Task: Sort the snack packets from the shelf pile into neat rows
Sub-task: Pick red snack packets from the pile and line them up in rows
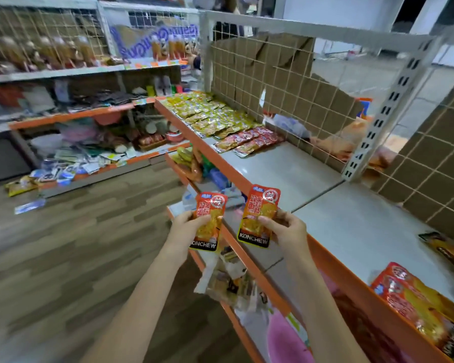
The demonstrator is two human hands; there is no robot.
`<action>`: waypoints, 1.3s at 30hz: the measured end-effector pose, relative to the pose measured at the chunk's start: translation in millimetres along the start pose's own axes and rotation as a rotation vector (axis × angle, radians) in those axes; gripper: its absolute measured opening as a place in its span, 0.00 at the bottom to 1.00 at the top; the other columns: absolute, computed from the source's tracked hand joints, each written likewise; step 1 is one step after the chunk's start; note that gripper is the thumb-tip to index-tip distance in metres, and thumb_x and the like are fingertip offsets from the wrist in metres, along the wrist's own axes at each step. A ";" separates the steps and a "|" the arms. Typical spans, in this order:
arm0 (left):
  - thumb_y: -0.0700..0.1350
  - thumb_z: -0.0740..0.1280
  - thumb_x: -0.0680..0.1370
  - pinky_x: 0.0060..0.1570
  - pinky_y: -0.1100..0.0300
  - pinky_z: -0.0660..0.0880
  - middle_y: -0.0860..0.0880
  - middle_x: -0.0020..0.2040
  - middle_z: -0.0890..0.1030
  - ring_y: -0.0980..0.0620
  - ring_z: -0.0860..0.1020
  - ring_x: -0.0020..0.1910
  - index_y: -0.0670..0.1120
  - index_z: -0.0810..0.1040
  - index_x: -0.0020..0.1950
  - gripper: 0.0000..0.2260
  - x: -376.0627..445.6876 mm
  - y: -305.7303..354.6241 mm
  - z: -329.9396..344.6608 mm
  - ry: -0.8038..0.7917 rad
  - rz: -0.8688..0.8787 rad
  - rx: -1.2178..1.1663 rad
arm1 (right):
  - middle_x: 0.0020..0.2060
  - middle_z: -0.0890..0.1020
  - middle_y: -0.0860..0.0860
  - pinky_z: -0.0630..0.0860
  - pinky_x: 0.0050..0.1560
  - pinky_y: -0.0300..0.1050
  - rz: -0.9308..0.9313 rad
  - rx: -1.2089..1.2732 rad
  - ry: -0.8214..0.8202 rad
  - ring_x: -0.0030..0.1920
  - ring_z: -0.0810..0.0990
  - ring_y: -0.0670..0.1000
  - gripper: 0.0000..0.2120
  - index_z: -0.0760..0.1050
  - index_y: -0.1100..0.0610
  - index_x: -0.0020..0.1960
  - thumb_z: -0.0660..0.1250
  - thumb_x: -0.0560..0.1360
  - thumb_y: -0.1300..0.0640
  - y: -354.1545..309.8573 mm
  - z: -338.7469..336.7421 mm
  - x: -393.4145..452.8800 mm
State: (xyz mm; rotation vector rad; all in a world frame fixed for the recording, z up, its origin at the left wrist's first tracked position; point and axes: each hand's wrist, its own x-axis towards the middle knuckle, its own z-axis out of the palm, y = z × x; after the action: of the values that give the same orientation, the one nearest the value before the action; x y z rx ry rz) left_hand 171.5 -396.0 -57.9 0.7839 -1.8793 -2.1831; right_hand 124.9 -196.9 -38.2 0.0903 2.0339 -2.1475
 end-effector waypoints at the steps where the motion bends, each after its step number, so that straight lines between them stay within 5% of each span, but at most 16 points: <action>1: 0.38 0.69 0.74 0.47 0.51 0.76 0.43 0.39 0.83 0.46 0.80 0.35 0.41 0.79 0.46 0.02 6.4 0.9 -4.8 0.007 -0.005 -0.006 | 0.44 0.82 0.52 0.77 0.39 0.39 0.004 0.000 -0.006 0.42 0.82 0.48 0.12 0.76 0.58 0.50 0.74 0.69 0.63 -1.7 7.7 5.9; 5: 0.38 0.69 0.74 0.48 0.51 0.76 0.45 0.38 0.83 0.47 0.81 0.36 0.42 0.79 0.45 0.02 40.5 10.8 -13.8 0.007 -0.008 0.007 | 0.42 0.82 0.55 0.72 0.26 0.32 -0.011 0.009 -0.026 0.29 0.79 0.41 0.10 0.75 0.58 0.49 0.73 0.71 0.64 -8.2 32.3 43.0; 9: 0.38 0.69 0.74 0.35 0.60 0.76 0.47 0.35 0.83 0.52 0.81 0.30 0.42 0.78 0.44 0.01 93.6 32.5 -16.5 0.006 0.025 0.049 | 0.46 0.83 0.60 0.81 0.46 0.52 0.016 0.041 0.022 0.42 0.83 0.55 0.10 0.76 0.59 0.47 0.74 0.69 0.65 -13.7 59.8 96.1; 12: 0.38 0.69 0.74 0.34 0.60 0.75 0.45 0.38 0.83 0.50 0.81 0.33 0.43 0.79 0.44 0.01 139.5 56.2 -10.6 -0.004 0.042 0.082 | 0.43 0.83 0.60 0.80 0.44 0.49 0.008 0.048 0.074 0.39 0.82 0.55 0.10 0.76 0.60 0.47 0.73 0.69 0.67 -16.8 74.7 141.5; 17: 0.41 0.70 0.74 0.40 0.58 0.75 0.45 0.41 0.83 0.48 0.82 0.37 0.42 0.79 0.48 0.04 210.6 95.5 3.3 -0.102 0.073 0.198 | 0.44 0.83 0.56 0.79 0.51 0.62 0.034 0.029 0.197 0.46 0.83 0.59 0.16 0.76 0.54 0.45 0.79 0.61 0.57 -15.1 94.0 211.2; 22: 0.43 0.72 0.73 0.37 0.62 0.71 0.47 0.38 0.81 0.51 0.78 0.37 0.39 0.78 0.44 0.07 262.8 107.3 12.8 -0.181 0.092 0.361 | 0.44 0.82 0.57 0.79 0.48 0.63 0.048 -0.016 0.281 0.43 0.82 0.60 0.20 0.74 0.51 0.44 0.79 0.57 0.53 -6.7 109.1 258.3; 26: 0.40 0.70 0.75 0.25 0.72 0.63 0.59 0.22 0.72 0.64 0.70 0.23 0.47 0.71 0.32 0.13 291.6 117.1 23.0 -0.278 0.124 0.465 | 0.44 0.81 0.56 0.79 0.50 0.57 0.045 -0.168 0.372 0.43 0.82 0.60 0.16 0.71 0.52 0.44 0.78 0.65 0.58 -18.8 118.0 278.0; 31: 0.41 0.69 0.76 0.26 0.75 0.67 0.51 0.37 0.76 0.64 0.74 0.28 0.47 0.73 0.46 0.05 328.0 129.6 34.8 -0.438 0.149 0.492 | 0.46 0.79 0.55 0.71 0.45 0.43 0.086 -0.319 0.453 0.47 0.78 0.54 0.17 0.73 0.59 0.49 0.77 0.67 0.57 -20.0 127.9 307.0; 35: 0.44 0.69 0.76 0.29 0.78 0.69 0.57 0.44 0.74 0.66 0.72 0.39 0.46 0.70 0.64 0.17 352.9 131.1 40.0 -0.587 0.138 0.536 | 0.47 0.80 0.54 0.68 0.43 0.40 0.152 -0.437 0.532 0.46 0.76 0.51 0.12 0.72 0.58 0.48 0.74 0.70 0.56 -17.9 142.8 312.2; 39: 0.44 0.69 0.76 0.30 0.76 0.70 0.57 0.45 0.75 0.64 0.73 0.40 0.47 0.70 0.64 0.17 371.1 135.3 39.9 -0.698 0.158 0.524 | 0.48 0.81 0.55 0.69 0.42 0.40 0.164 -0.549 0.623 0.47 0.78 0.54 0.11 0.72 0.58 0.50 0.71 0.72 0.56 -12.7 161.0 307.0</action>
State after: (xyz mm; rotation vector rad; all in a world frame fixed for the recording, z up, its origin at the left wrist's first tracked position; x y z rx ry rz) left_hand -192.4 -552.3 -30.8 -0.1322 -2.7838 -2.0292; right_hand -165.6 -384.1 -67.6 0.9025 2.7471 -1.5021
